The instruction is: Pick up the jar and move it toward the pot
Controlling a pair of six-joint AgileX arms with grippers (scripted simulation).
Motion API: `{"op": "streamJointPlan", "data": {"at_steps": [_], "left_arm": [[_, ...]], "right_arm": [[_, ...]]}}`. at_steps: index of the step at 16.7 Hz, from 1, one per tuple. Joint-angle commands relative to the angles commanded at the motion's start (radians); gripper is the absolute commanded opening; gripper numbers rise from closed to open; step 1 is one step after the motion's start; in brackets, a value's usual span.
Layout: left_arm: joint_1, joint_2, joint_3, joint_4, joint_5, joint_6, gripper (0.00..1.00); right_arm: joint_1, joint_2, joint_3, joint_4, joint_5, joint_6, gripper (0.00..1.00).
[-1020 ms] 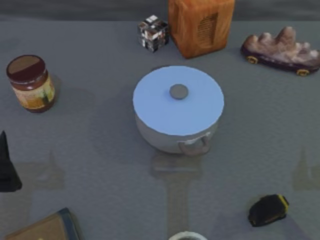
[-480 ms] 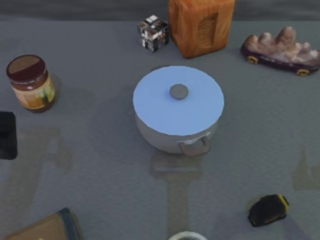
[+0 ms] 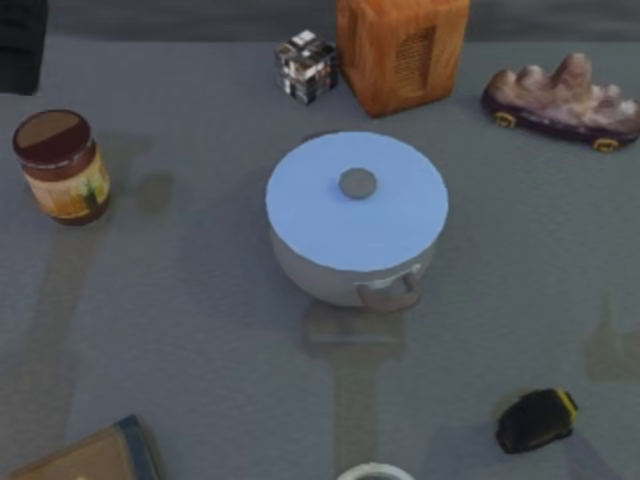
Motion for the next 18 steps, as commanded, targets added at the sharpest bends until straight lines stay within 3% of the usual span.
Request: {"op": "streamJointPlan", "data": {"at_steps": [9,13,18], "left_arm": [[0.031,0.787,0.737,-0.412,-0.019,0.036,1.0],[0.046,0.988,0.88,-0.526,-0.026,0.038,1.0],[0.05,1.03,0.909,-0.553,-0.028,0.039,1.0]], "right_arm": [[0.0,0.0,0.0,0.0,0.0,0.0,1.0],[0.0,0.0,0.0,0.0,0.0,0.0,1.0],[0.0,0.0,0.0,0.0,0.0,0.0,1.0]]}}
